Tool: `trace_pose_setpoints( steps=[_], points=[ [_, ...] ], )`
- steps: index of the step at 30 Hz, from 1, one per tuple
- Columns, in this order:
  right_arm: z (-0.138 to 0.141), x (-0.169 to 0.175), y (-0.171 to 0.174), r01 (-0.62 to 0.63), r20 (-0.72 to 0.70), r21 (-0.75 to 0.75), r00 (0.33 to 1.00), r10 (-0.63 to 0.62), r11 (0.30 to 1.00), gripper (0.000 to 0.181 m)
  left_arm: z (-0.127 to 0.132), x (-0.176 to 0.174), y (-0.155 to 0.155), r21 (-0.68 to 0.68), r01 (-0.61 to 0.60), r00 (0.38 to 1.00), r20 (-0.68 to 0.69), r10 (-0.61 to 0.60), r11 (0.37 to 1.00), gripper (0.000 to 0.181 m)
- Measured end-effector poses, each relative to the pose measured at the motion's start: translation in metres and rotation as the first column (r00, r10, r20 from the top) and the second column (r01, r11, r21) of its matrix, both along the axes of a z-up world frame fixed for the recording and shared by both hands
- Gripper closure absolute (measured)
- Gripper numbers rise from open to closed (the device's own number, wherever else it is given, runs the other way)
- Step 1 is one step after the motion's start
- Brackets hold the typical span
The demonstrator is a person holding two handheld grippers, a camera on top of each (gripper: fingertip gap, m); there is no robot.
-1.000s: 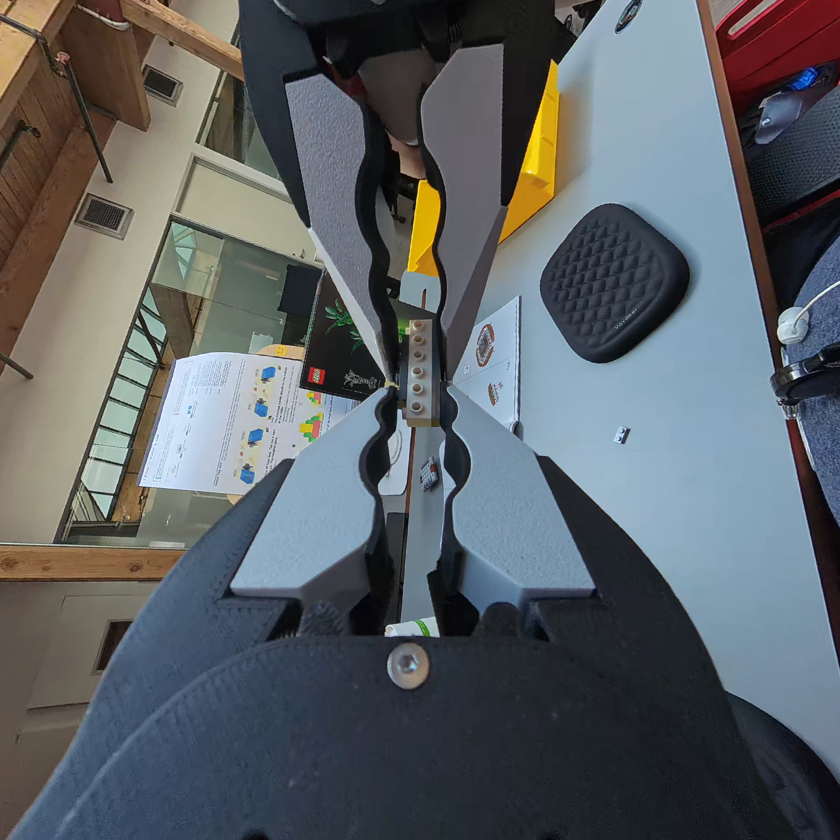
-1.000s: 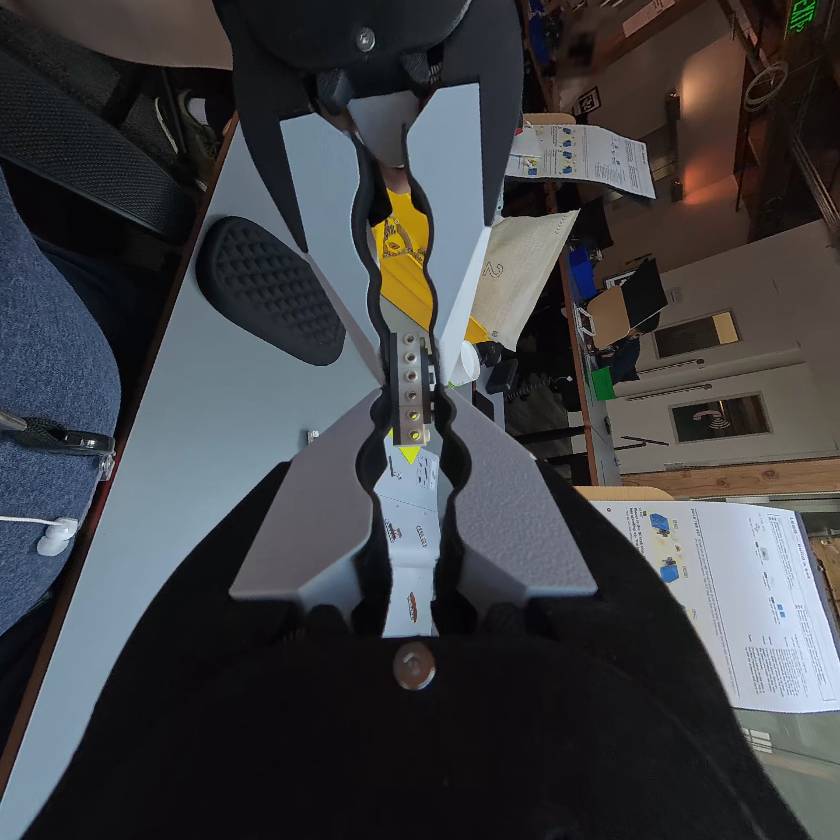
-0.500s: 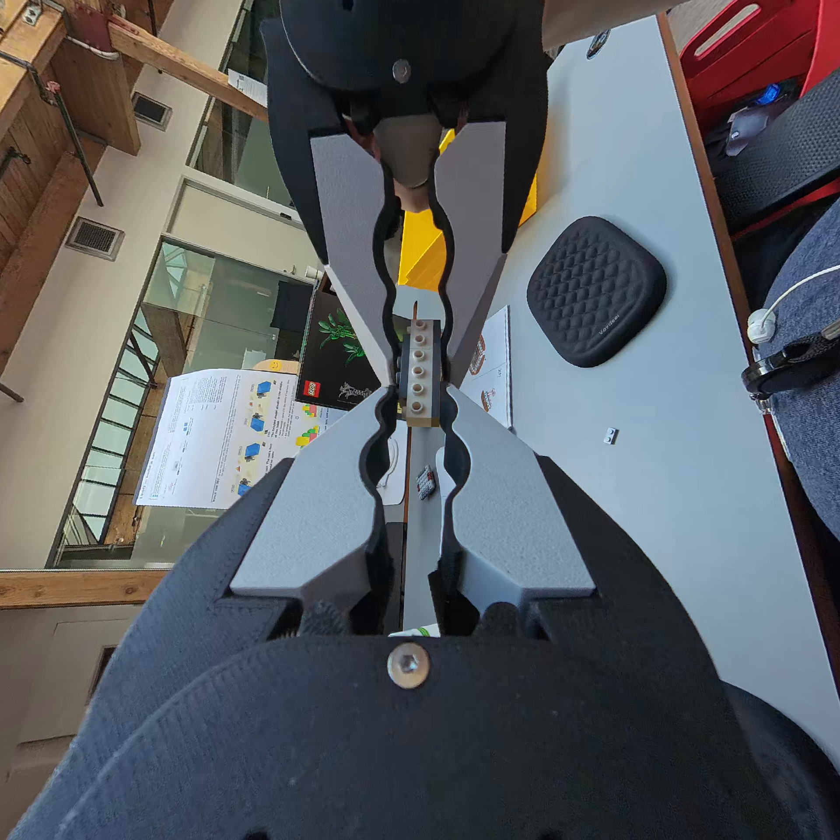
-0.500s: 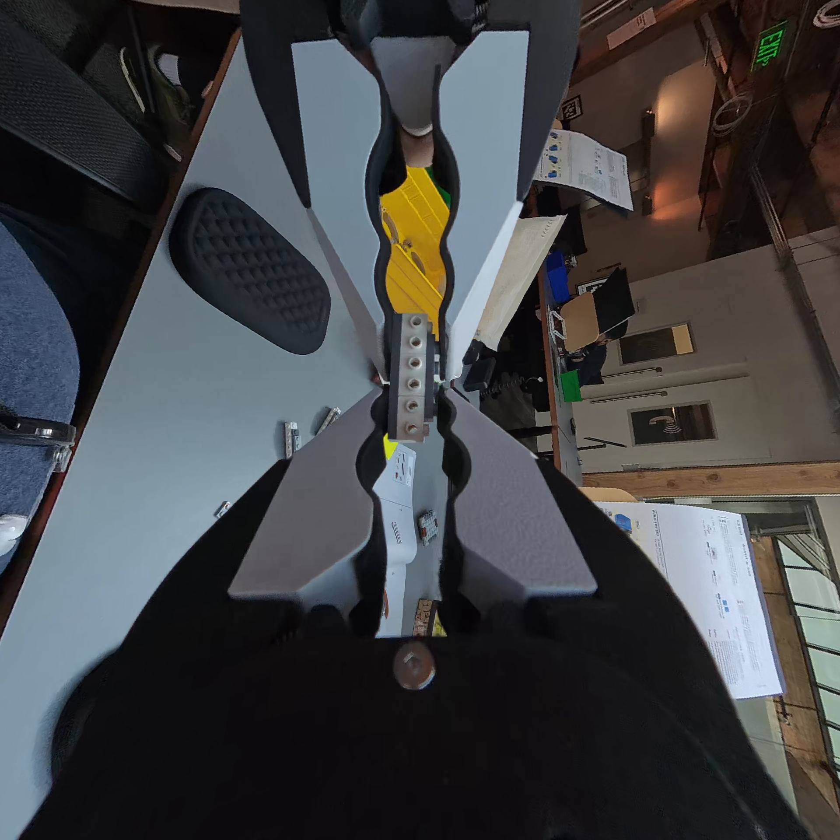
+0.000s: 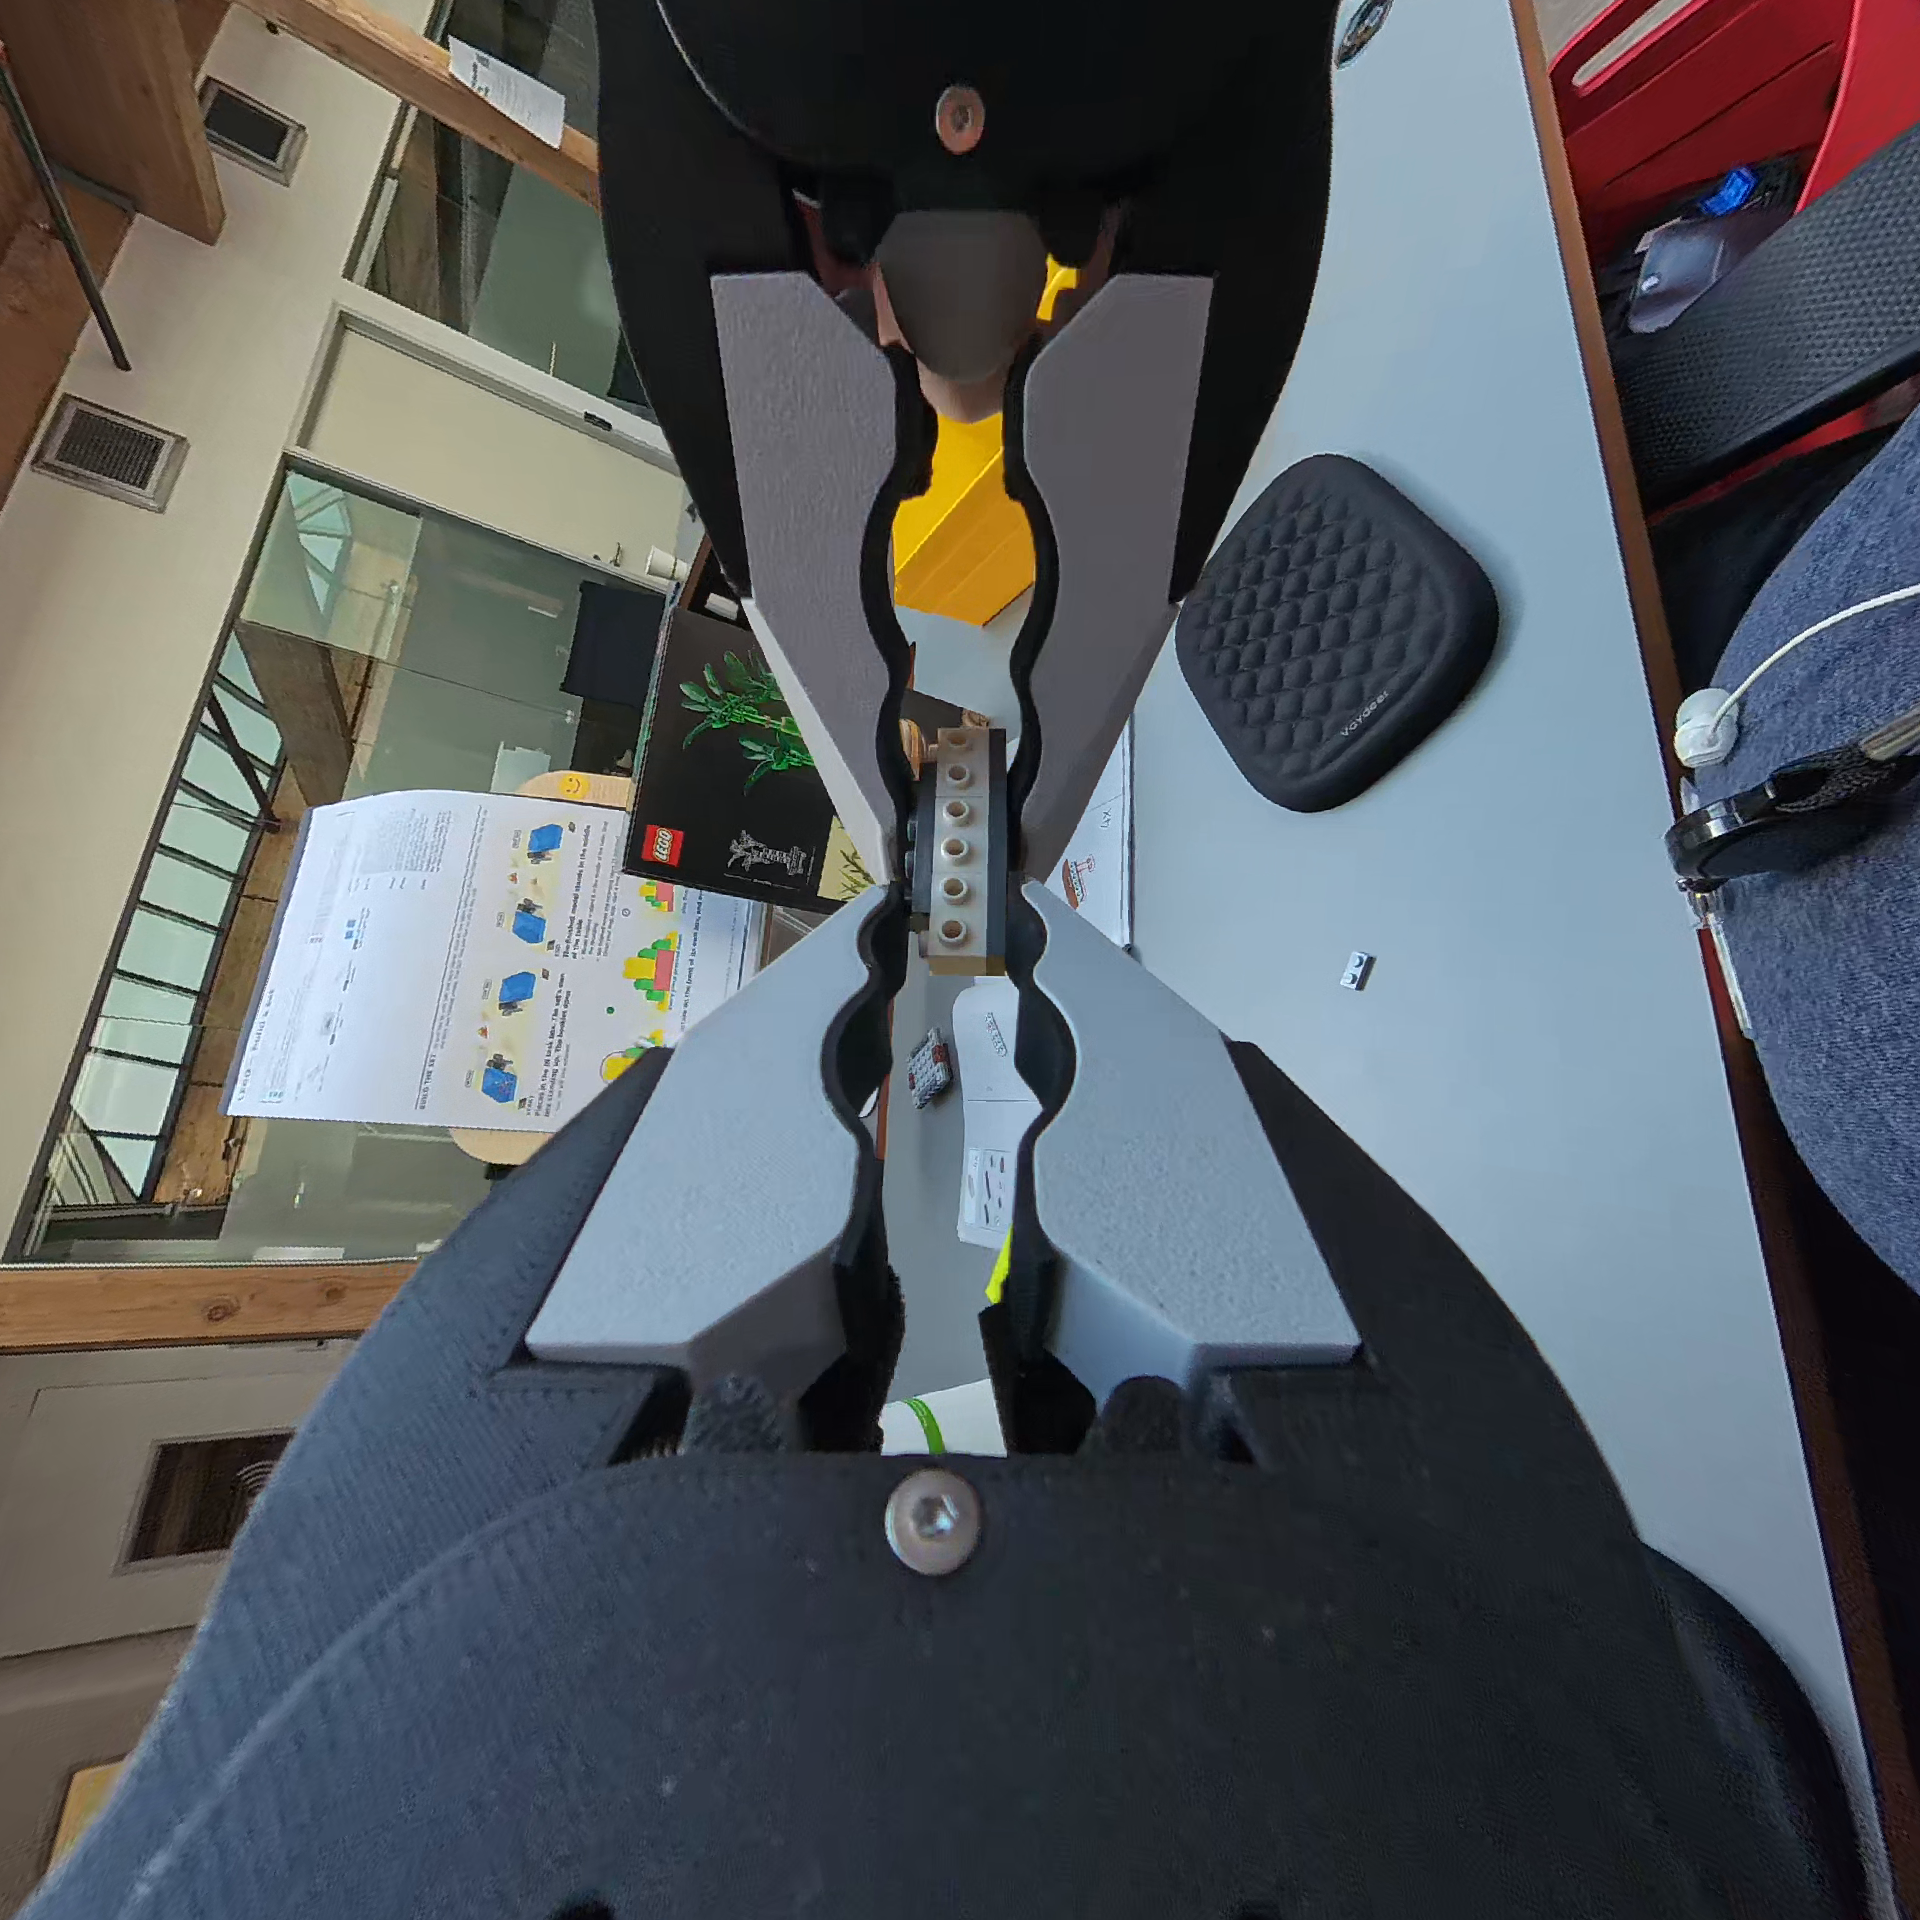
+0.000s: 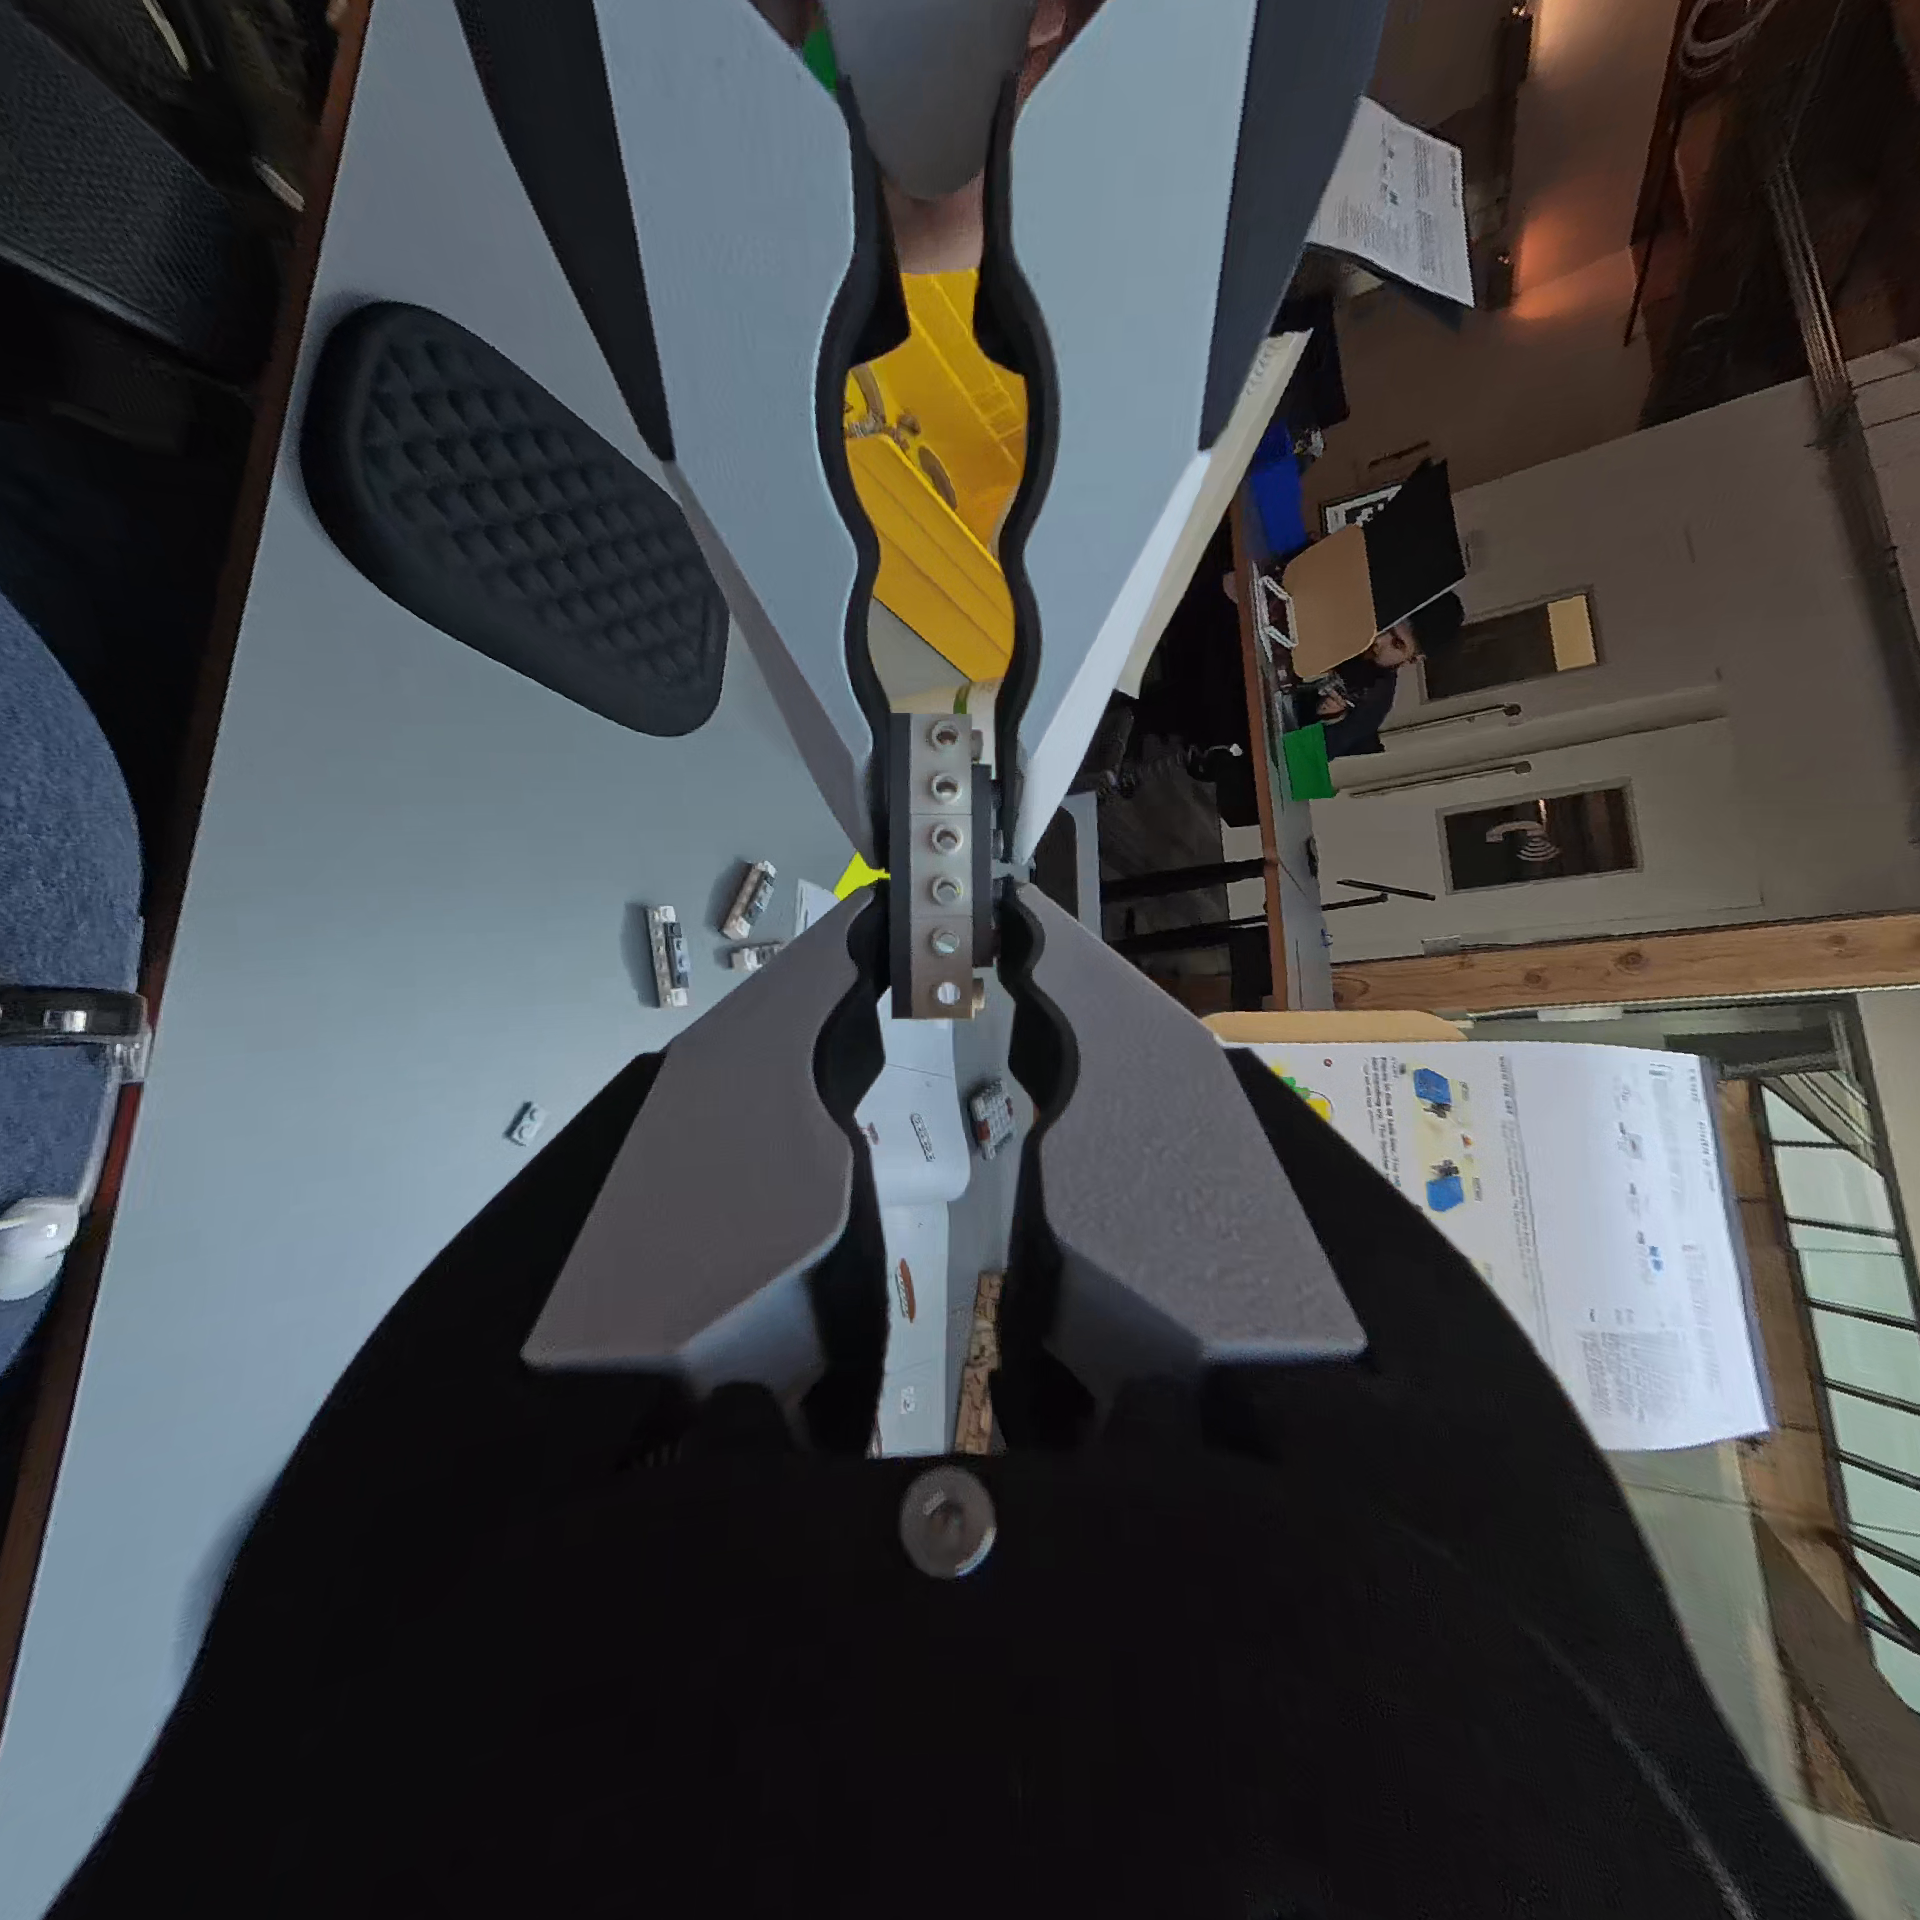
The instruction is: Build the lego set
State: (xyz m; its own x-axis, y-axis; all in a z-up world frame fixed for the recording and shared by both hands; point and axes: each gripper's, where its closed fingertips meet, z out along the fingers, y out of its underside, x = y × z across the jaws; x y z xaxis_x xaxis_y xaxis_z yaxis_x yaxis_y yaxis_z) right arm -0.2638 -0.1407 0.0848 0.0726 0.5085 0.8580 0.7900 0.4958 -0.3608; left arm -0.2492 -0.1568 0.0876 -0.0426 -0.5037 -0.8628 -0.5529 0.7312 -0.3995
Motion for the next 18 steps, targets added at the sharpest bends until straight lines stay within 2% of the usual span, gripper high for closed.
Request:
trace_pose_setpoints(
  steps=[2, 4, 7, 13, 18],
  points=[
    [0.0015, -0.0026, -0.0031, -0.040, -0.087, -0.088, 0.996, 0.032, 0.995, 0.163, 0.0010, -0.0022, -0.0017, -0.044, 0.006, 1.000, 0.025, -0.005, 0.999, 0.165],
    [0.0045, 0.0000, -0.0025, -0.044, -0.118, -0.095, 0.992, 0.033, 0.994, 0.160, 0.0030, -0.0041, -0.0014, -0.065, 0.002, 0.999, 0.054, 0.001, 0.998, 0.165],
    [0.0061, 0.0013, -0.0007, -0.041, -0.088, -0.033, 0.995, 0.038, 0.999, 0.162, 0.0034, -0.0065, 0.0021, -0.058, -0.018, 0.998, 0.058, 0.021, 0.998, 0.165],
    [0.0033, -0.0009, 0.0005, -0.030, -0.046, -0.028, 0.999, 0.028, 0.999, 0.164, 0.0015, -0.0054, 0.0030, -0.048, -0.027, 0.999, 0.025, 0.028, 0.998, 0.165],
    [0.0067, 0.0011, 0.0009, -0.009, -0.066, -0.026, 0.998, 0.007, 1.000, 0.165, 0.0045, -0.0041, 0.0030, -0.046, -0.020, 0.999, 0.034, 0.022, 0.999, 0.165]
  ],
)
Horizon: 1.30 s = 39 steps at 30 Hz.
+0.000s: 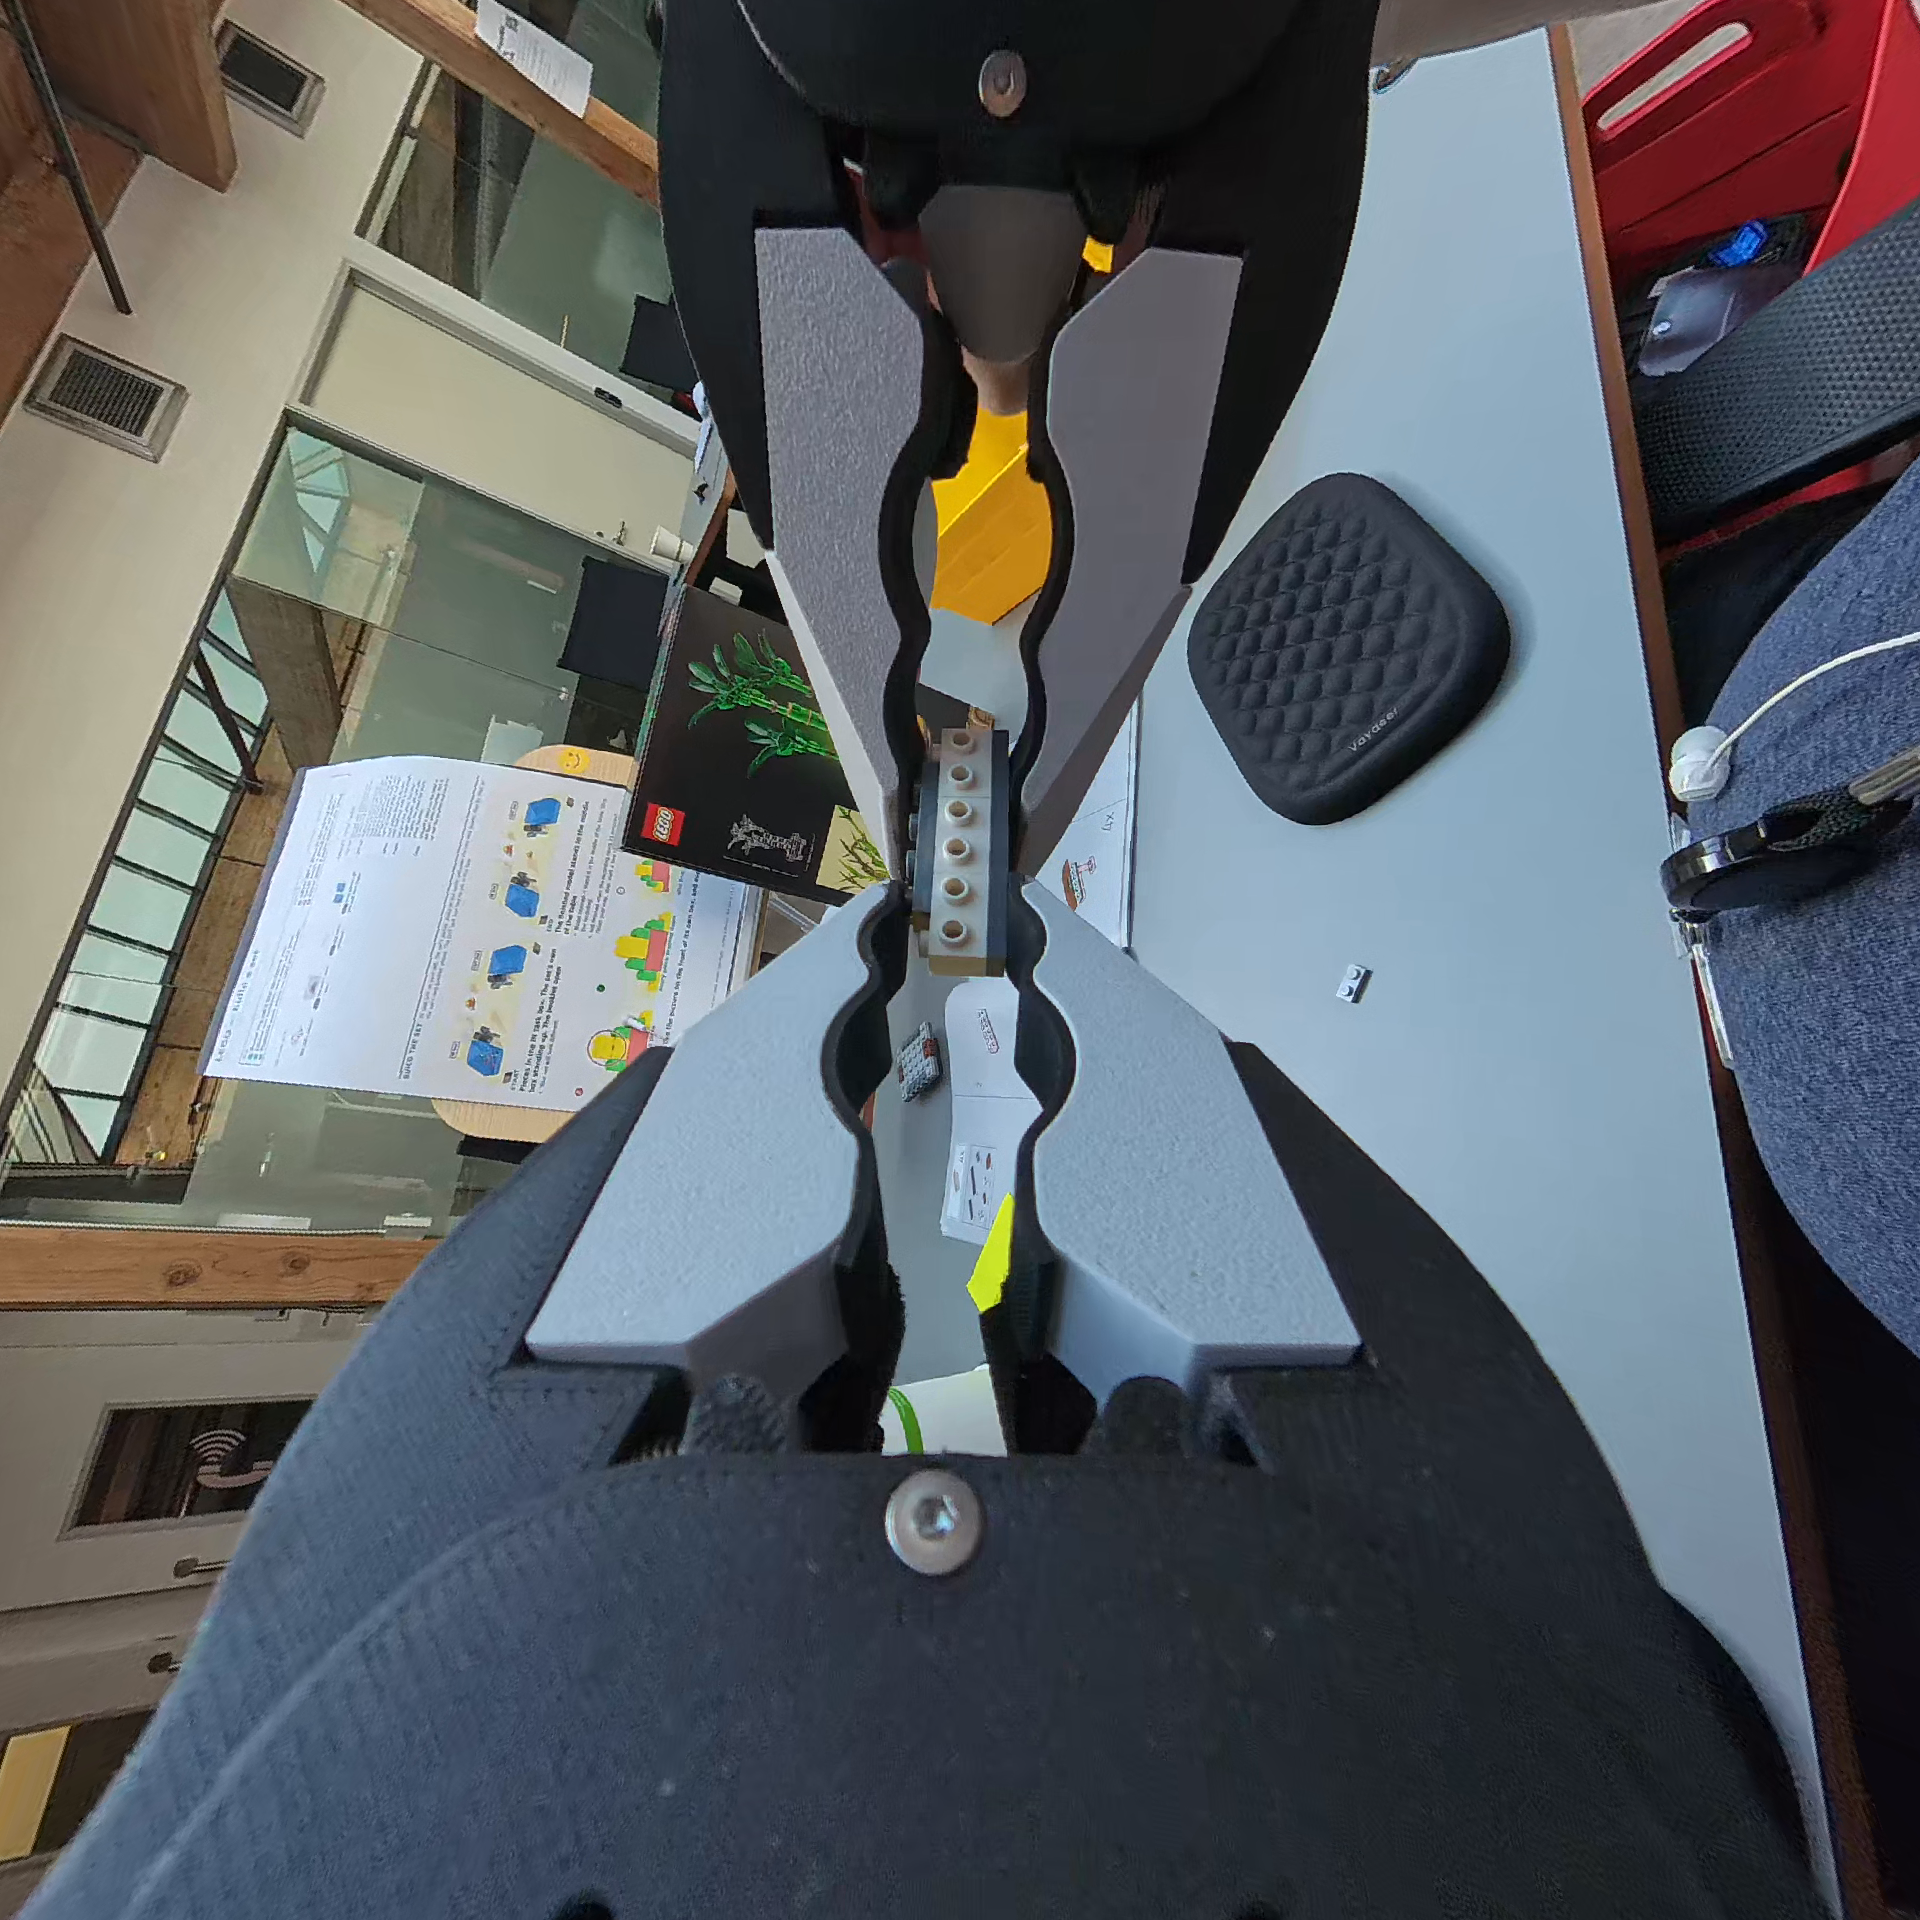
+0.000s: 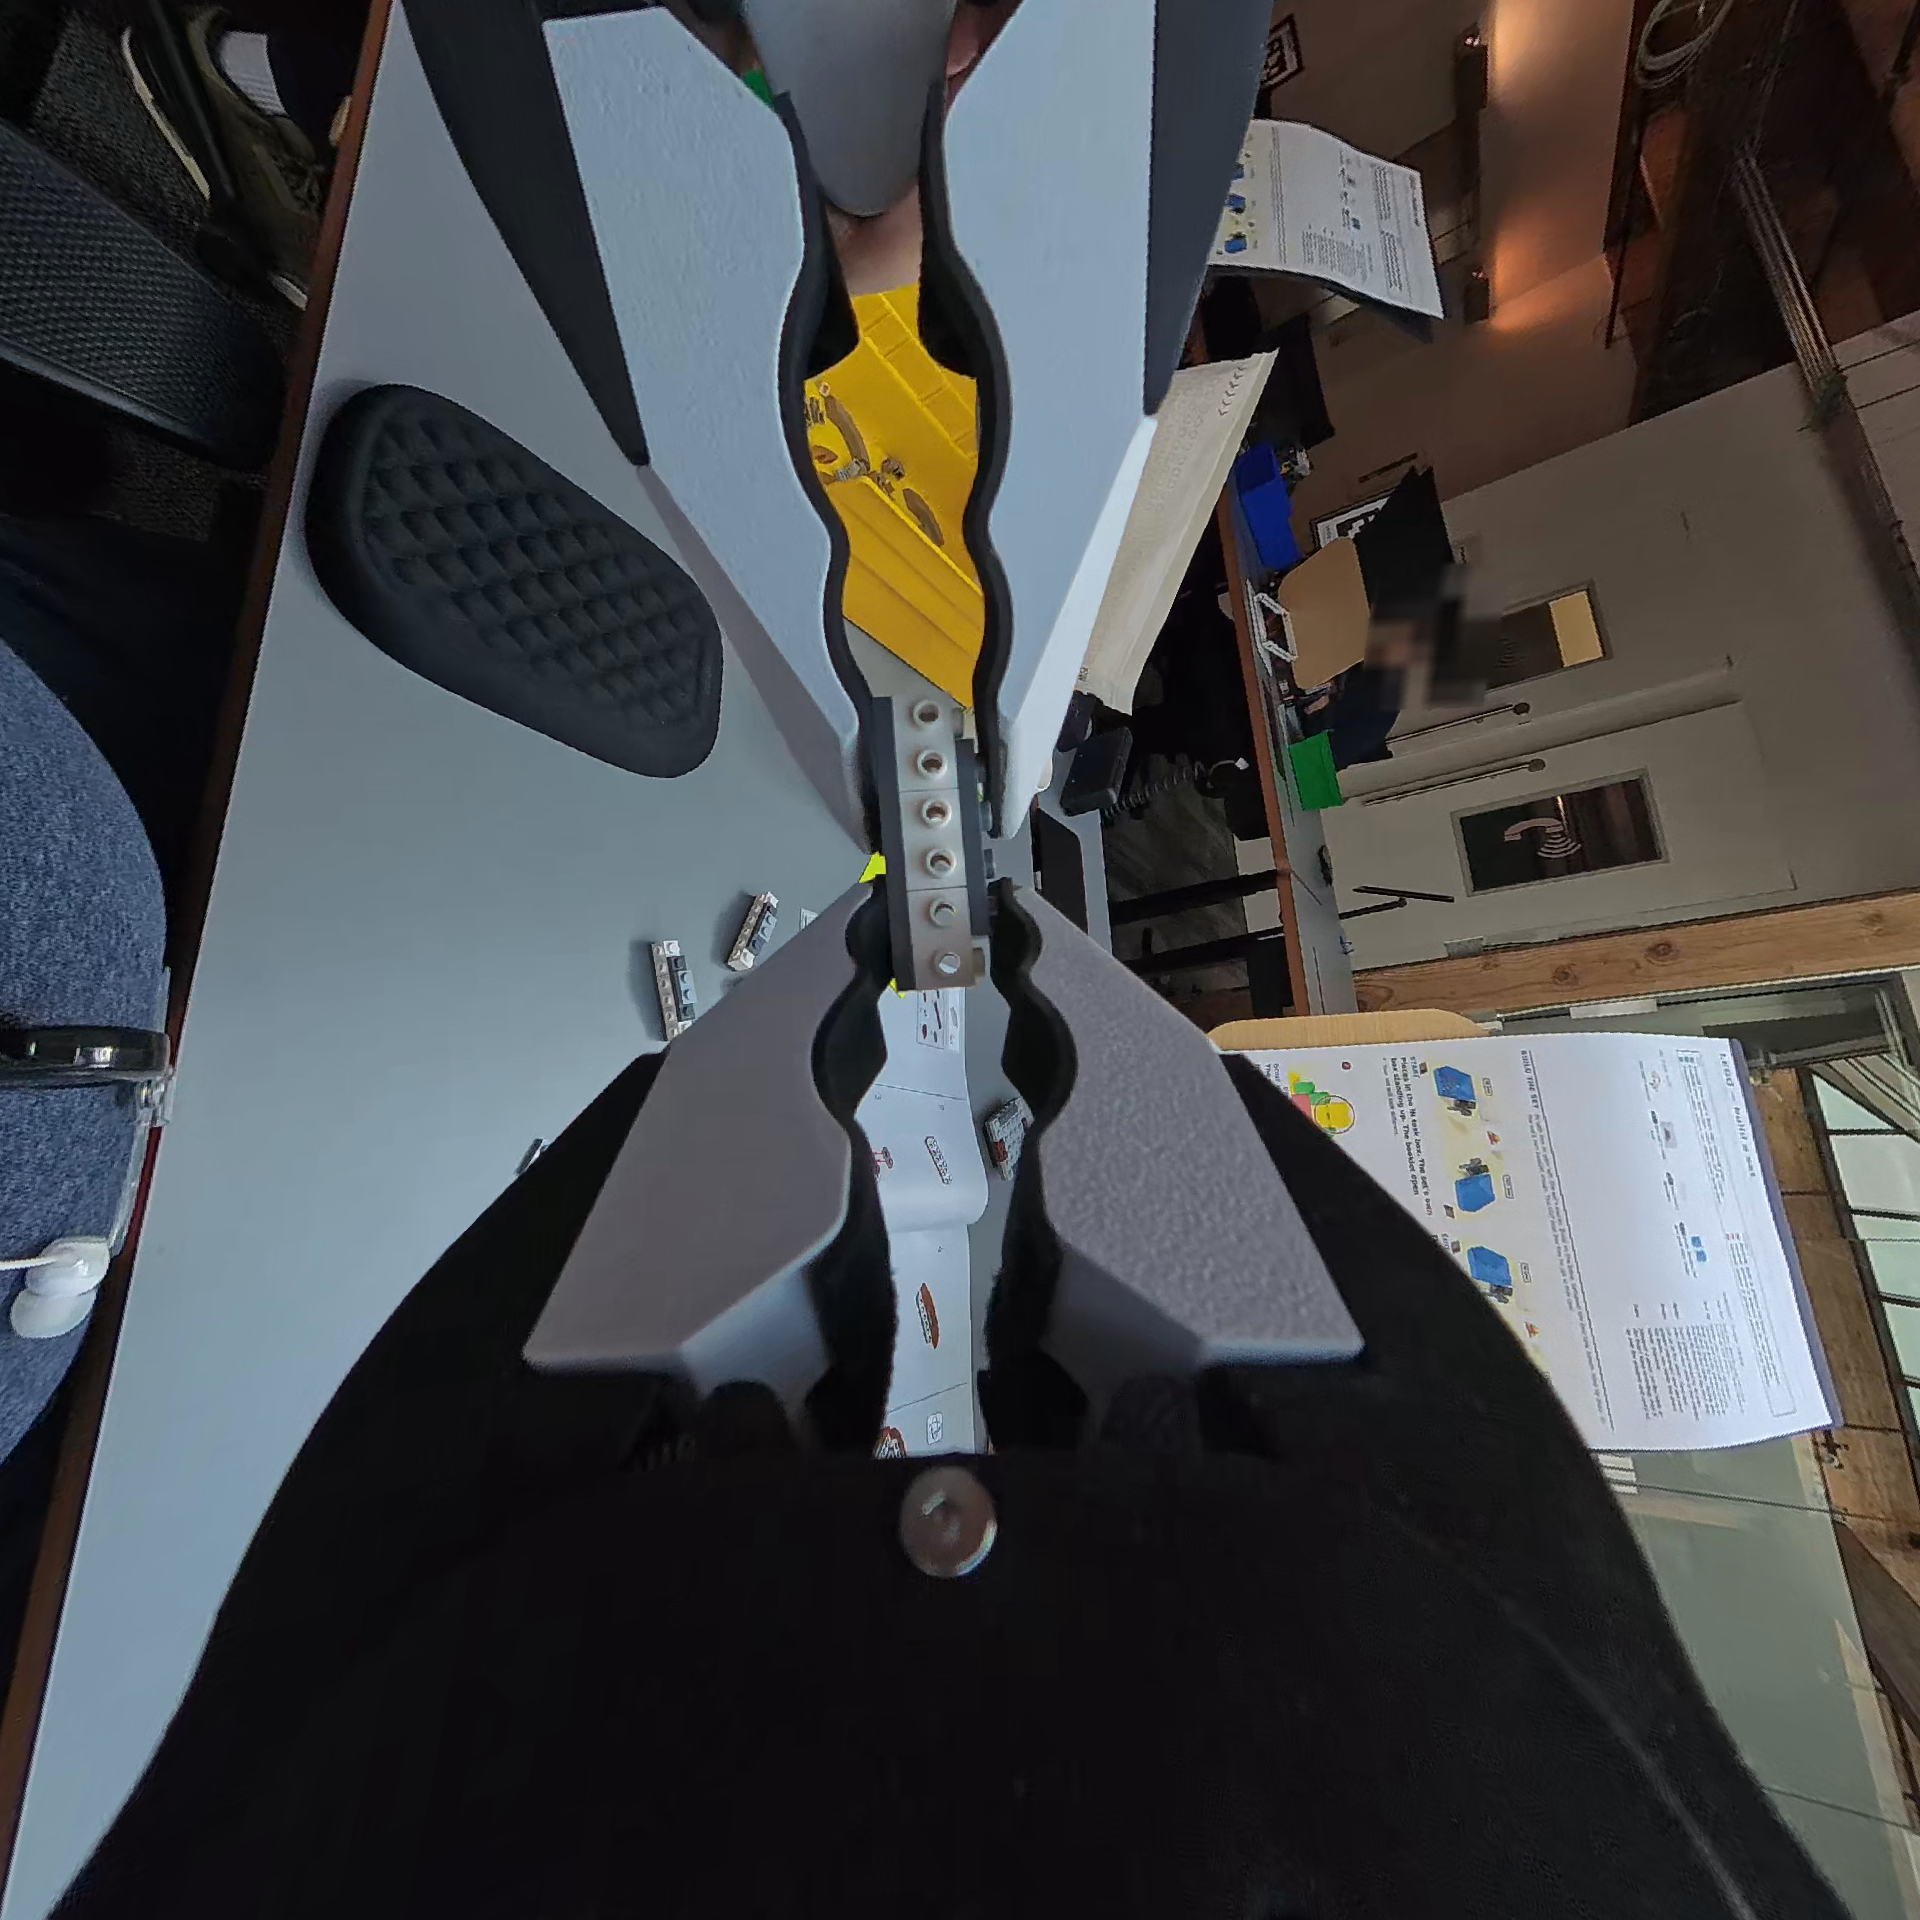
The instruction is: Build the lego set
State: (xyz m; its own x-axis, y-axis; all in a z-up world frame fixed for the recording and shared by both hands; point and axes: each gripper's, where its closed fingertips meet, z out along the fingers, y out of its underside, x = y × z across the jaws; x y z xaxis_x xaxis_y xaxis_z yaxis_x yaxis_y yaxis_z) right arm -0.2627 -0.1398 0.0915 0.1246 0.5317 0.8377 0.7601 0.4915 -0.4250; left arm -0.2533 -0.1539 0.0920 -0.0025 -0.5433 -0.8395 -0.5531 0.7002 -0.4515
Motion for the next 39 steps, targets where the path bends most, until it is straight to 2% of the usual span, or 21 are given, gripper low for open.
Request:
trace_pose_setpoints(
  steps=[5, 8, 11, 18, 27, 32, 39],
  points=[
    [-0.003, 0.001, 0.000, 0.006, 0.011, -0.017, 1.000, -0.005, 1.000, 0.165, -0.002, 0.001, 0.000, -0.004, 0.000, 1.000, -0.014, 0.000, 1.000, 0.165],
    [-0.006, 0.000, 0.002, 0.002, -0.026, -0.080, 1.000, -0.004, 0.997, 0.163, -0.005, 0.000, 0.002, -0.019, -0.009, 1.000, -0.019, 0.009, 1.000, 0.165],
    [-0.003, -0.002, 0.002, 0.000, -0.027, -0.027, 1.000, -0.001, 1.000, 0.155, -0.005, 0.002, 0.001, -0.039, -0.001, 1.000, -0.015, 0.000, 0.999, 0.165],
    [-0.011, -0.001, 0.003, 0.019, 0.078, 0.028, 0.997, -0.021, 0.999, 0.163, -0.010, 0.004, 0.003, -0.034, -0.022, 0.999, -0.046, 0.021, 0.999, 0.165],
    [-0.020, 0.002, 0.004, 0.045, 0.148, 0.035, 0.988, -0.050, 0.998, 0.163, -0.019, 0.005, 0.002, -0.044, -0.020, 0.997, -0.079, 0.016, 0.999, 0.165],
    [-0.019, 0.000, 0.003, 0.014, 0.092, -0.009, 0.996, -0.014, 1.000, 0.163, -0.020, 0.004, 0.000, -0.027, -0.008, 0.997, -0.083, 0.005, 1.000, 0.158],
    [-0.029, 0.002, 0.001, 0.002, 0.104, -0.077, 0.995, 0.006, 0.997, 0.163, -0.029, 0.006, 0.000, -0.003, 0.006, 0.991, -0.136, -0.006, 1.000, 0.163]
  ],
)
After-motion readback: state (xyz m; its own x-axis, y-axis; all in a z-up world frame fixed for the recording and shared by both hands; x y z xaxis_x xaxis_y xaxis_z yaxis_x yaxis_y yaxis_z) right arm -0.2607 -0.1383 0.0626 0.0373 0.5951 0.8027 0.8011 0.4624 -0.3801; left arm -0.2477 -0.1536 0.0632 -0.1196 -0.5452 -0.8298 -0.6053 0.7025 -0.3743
